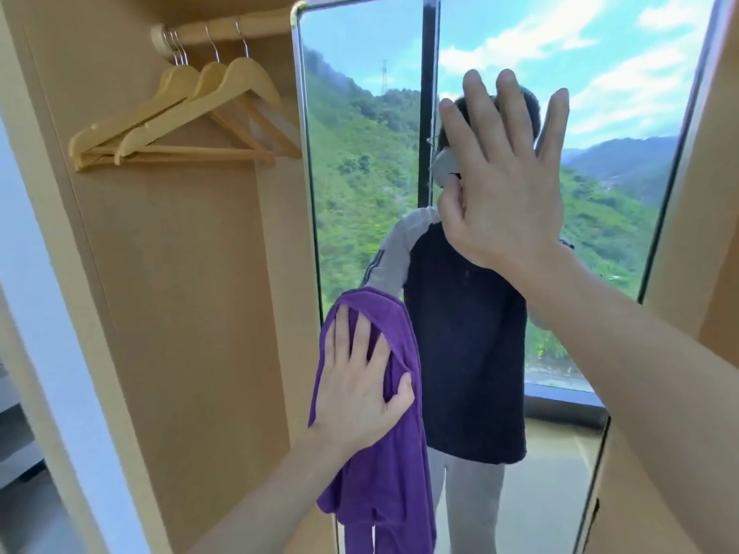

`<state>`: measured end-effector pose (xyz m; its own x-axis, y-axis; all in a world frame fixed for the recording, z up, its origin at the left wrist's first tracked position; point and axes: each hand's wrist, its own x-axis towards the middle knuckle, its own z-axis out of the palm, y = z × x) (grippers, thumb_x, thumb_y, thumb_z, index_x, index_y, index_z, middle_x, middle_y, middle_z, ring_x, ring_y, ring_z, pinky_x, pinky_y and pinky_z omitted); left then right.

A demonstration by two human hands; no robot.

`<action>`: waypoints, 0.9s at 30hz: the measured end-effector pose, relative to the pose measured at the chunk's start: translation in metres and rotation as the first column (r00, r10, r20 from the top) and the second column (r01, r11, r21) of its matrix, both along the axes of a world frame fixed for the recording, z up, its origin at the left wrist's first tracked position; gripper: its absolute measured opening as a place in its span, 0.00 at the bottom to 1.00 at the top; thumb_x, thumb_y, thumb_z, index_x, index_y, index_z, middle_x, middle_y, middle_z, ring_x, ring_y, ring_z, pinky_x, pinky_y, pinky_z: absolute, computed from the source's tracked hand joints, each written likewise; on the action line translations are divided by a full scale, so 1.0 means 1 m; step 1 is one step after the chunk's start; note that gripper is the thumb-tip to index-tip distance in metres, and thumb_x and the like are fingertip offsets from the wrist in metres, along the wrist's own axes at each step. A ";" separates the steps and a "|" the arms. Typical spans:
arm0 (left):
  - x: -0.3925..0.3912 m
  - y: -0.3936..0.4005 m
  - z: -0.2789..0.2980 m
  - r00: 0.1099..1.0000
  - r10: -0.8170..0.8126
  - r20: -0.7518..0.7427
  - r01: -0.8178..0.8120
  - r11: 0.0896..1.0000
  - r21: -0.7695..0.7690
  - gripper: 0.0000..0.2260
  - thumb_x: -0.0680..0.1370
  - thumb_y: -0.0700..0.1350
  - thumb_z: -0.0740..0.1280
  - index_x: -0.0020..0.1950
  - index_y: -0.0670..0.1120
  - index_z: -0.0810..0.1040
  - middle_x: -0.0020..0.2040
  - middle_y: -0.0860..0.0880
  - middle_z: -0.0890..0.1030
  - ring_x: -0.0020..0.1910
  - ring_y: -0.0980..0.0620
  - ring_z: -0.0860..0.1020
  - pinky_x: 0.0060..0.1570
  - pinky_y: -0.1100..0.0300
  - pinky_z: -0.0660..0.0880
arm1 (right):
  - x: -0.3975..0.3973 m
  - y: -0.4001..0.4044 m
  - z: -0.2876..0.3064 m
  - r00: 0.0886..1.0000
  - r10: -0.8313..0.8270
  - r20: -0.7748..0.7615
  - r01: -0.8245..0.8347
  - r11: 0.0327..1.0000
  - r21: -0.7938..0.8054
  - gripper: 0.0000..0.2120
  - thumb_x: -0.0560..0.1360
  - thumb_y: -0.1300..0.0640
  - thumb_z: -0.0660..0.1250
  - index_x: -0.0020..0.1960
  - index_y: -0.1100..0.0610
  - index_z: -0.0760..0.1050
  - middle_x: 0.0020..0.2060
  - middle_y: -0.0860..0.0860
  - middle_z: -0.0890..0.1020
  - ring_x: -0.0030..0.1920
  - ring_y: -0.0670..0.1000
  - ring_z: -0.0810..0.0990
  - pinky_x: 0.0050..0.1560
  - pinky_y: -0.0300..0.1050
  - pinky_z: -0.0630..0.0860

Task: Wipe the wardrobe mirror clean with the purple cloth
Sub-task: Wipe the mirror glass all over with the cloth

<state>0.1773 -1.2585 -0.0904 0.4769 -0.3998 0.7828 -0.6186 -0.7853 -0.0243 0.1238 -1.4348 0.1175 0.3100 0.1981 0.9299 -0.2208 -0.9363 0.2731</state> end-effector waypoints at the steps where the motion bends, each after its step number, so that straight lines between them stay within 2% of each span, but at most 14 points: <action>1: 0.000 0.001 0.005 1.000 -0.010 -0.003 0.010 1.000 -0.014 0.28 0.77 0.58 0.62 0.73 0.45 0.69 0.78 0.39 0.65 0.81 0.36 0.51 0.80 0.46 0.46 | 0.000 0.000 0.000 1.000 0.007 0.004 -0.007 1.000 -0.001 0.31 0.78 0.52 0.53 0.81 0.55 0.57 0.82 0.54 0.55 0.81 0.61 0.50 0.75 0.74 0.45; 6: 0.009 -0.002 0.082 0.993 -0.044 0.106 0.060 0.986 -0.153 0.29 0.79 0.57 0.61 0.77 0.45 0.66 0.81 0.40 0.58 0.82 0.37 0.47 0.80 0.46 0.43 | 0.001 0.000 -0.001 0.999 0.027 0.025 -0.027 1.000 -0.010 0.32 0.76 0.53 0.55 0.80 0.56 0.60 0.81 0.54 0.58 0.81 0.61 0.52 0.75 0.74 0.46; 9: 0.012 -0.005 0.110 0.993 -0.026 0.119 0.048 0.982 -0.183 0.29 0.80 0.58 0.60 0.78 0.45 0.66 0.82 0.40 0.57 0.82 0.37 0.47 0.80 0.43 0.46 | 0.000 0.001 -0.001 1.000 0.021 0.016 -0.020 1.000 -0.007 0.32 0.77 0.53 0.54 0.81 0.55 0.57 0.81 0.55 0.57 0.81 0.61 0.52 0.76 0.73 0.46; 11: 0.011 -0.005 0.104 0.994 -0.022 0.110 0.041 0.984 -0.172 0.29 0.80 0.58 0.60 0.77 0.45 0.66 0.82 0.40 0.58 0.82 0.37 0.47 0.80 0.43 0.46 | -0.002 0.001 -0.008 1.000 0.008 0.007 -0.008 1.000 0.026 0.32 0.79 0.52 0.52 0.82 0.54 0.53 0.82 0.55 0.53 0.81 0.61 0.50 0.77 0.71 0.46; 14: 0.005 -0.006 0.075 0.996 -0.033 0.078 0.044 0.989 -0.143 0.29 0.80 0.58 0.61 0.77 0.45 0.67 0.81 0.40 0.59 0.82 0.37 0.47 0.80 0.44 0.45 | -0.009 -0.002 -0.053 1.000 -0.025 -0.008 0.026 0.996 0.089 0.32 0.81 0.51 0.51 0.83 0.53 0.47 0.82 0.55 0.50 0.82 0.59 0.47 0.78 0.67 0.44; 18: -0.009 -0.018 0.024 0.999 -0.042 0.015 0.043 0.997 -0.059 0.29 0.80 0.60 0.60 0.77 0.48 0.66 0.81 0.41 0.60 0.82 0.38 0.50 0.80 0.46 0.43 | -0.017 -0.016 -0.114 0.996 -0.061 -0.064 0.067 0.992 0.106 0.32 0.82 0.49 0.54 0.83 0.53 0.48 0.82 0.54 0.50 0.82 0.58 0.46 0.78 0.67 0.43; 23: -0.020 -0.025 -0.018 0.997 -0.072 -0.019 0.073 0.997 0.040 0.26 0.79 0.60 0.63 0.73 0.49 0.71 0.77 0.43 0.66 0.78 0.38 0.57 0.79 0.48 0.47 | -0.018 -0.019 -0.119 0.998 -0.050 -0.045 0.054 0.995 0.090 0.31 0.82 0.49 0.54 0.83 0.53 0.50 0.82 0.54 0.52 0.82 0.58 0.48 0.78 0.67 0.46; 27: -0.011 -0.021 -0.003 0.994 -0.090 0.067 0.088 0.996 0.033 0.29 0.77 0.62 0.65 0.74 0.49 0.70 0.77 0.43 0.65 0.78 0.38 0.58 0.77 0.46 0.50 | -0.017 -0.021 -0.120 0.998 -0.039 -0.049 0.043 0.995 0.093 0.31 0.82 0.50 0.54 0.83 0.54 0.50 0.82 0.55 0.52 0.82 0.58 0.48 0.78 0.67 0.46</action>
